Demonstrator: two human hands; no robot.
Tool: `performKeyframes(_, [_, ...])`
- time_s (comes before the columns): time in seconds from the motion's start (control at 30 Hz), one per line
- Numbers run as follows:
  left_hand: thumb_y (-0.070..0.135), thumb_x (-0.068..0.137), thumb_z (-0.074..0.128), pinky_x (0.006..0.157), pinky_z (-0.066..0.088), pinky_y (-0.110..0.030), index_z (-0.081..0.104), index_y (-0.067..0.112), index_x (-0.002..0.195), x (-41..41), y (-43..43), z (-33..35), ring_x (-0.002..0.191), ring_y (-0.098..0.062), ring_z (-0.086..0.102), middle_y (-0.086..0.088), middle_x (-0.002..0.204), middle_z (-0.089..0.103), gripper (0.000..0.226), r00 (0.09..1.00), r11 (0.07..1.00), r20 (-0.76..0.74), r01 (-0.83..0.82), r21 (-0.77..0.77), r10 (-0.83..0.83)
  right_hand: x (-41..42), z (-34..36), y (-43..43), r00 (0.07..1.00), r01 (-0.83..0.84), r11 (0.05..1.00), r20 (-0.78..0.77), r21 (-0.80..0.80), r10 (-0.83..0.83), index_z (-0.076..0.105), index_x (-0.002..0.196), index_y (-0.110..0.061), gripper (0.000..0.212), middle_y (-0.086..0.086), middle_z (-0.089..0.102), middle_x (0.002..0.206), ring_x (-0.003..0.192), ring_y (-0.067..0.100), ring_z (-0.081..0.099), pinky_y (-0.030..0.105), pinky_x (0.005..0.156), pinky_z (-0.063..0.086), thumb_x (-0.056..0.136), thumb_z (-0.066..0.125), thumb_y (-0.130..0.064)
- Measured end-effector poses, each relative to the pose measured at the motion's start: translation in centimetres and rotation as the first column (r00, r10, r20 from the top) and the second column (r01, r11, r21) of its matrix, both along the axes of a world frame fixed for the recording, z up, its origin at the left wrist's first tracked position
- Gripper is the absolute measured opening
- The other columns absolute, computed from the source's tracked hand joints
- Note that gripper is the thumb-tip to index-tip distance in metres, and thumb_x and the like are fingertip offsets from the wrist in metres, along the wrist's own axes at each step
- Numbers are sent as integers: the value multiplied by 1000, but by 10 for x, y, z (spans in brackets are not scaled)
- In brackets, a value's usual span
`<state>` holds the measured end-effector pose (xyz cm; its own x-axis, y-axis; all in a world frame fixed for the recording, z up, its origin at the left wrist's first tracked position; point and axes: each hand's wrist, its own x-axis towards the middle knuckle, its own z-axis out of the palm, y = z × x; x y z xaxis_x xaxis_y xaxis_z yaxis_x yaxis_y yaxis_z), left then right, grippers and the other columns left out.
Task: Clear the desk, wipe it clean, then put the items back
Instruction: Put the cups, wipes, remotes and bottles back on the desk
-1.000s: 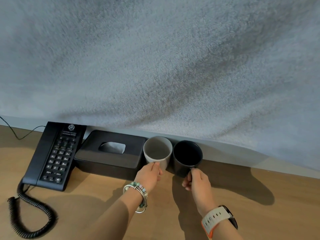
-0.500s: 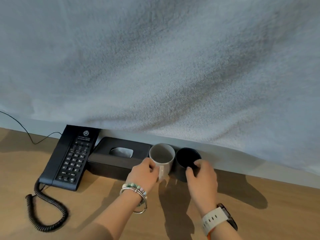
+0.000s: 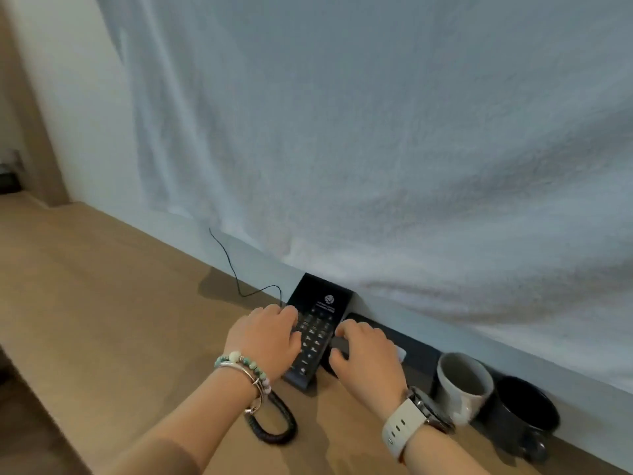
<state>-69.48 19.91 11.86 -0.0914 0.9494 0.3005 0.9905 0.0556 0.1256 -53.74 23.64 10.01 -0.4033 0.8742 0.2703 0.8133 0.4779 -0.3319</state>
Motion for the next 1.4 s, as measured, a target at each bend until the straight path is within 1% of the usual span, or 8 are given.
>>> performKeyframes(0.1, [35, 94, 37, 73, 39, -26, 50, 24, 113, -74, -26, 6, 101, -17, 53, 5, 110, 55, 25, 994, 993, -29, -108, 42, 109, -77, 16, -8, 993, -121, 992, 6, 47, 121, 50, 116, -25, 27, -5, 55, 112, 105, 18, 50, 32, 83, 38, 90, 44, -30])
performKeyframes(0.3, [37, 92, 43, 78, 39, -27, 52, 24, 114, -230, -98, 15, 105, -19, 53, 3, 111, 56, 27, 955, 951, -28, -291, 107, 295, -251, 31, -51, 940, -338, 941, -27, 29, 339, 49, 121, -26, 31, -5, 53, 124, 114, 18, 46, 32, 93, 35, 91, 44, -31])
performKeyframes(0.4, [37, 92, 43, 84, 42, -29, 51, 24, 114, -300, -141, 14, 106, -19, 52, 3, 112, 55, 26, 926, 924, -17, -375, 74, 377, -333, 30, -80, 893, -447, 894, -51, 12, 447, 51, 118, -26, 28, -5, 54, 122, 112, 17, 48, 31, 92, 37, 91, 44, -30])
performKeyframes(0.6, [37, 93, 41, 81, 43, -27, 52, 24, 111, -412, -215, -1, 103, -17, 52, 4, 109, 55, 25, 844, 844, -11, -536, 28, 536, -465, 13, -134, 788, -615, 783, -45, -92, 614, 52, 116, -25, 26, -5, 55, 118, 110, 17, 48, 34, 94, 40, 93, 44, -32])
performKeyframes(0.73, [38, 93, 42, 78, 41, -25, 52, 24, 110, -473, -244, -19, 102, -15, 52, 5, 107, 55, 24, 785, 785, -11, -620, 1, 620, -537, 0, -150, 720, -691, 717, -3, -93, 694, 53, 111, -23, 23, -3, 57, 112, 106, 18, 50, 31, 88, 40, 92, 44, -32])
performKeyframes(0.9, [38, 94, 40, 79, 39, -21, 51, 26, 115, -553, -250, -35, 103, -13, 51, 6, 111, 54, 26, 739, 739, -2, -673, -24, 673, -626, -13, -143, 639, -764, 636, 4, -109, 769, 52, 117, -24, 26, -5, 57, 116, 108, 15, 50, 27, 89, 41, 94, 44, -33])
performKeyframes(1.13, [39, 94, 41, 81, 41, -22, 50, 26, 115, -688, -222, -41, 105, -12, 50, 7, 112, 53, 26, 641, 641, 33, -764, -75, 767, -779, -28, -108, 564, -817, 558, -2, -146, 826, 51, 120, -26, 27, -7, 56, 115, 105, 12, 51, 22, 82, 40, 95, 42, -34])
performKeyframes(1.4, [37, 94, 42, 81, 41, -22, 50, 26, 116, -826, -210, -48, 105, -13, 50, 7, 113, 53, 26, 531, 535, 62, -836, -123, 845, -934, -44, -91, 474, -859, 466, 15, -212, 880, 50, 120, -26, 28, -6, 55, 116, 107, 12, 50, 26, 90, 41, 95, 42, -34])
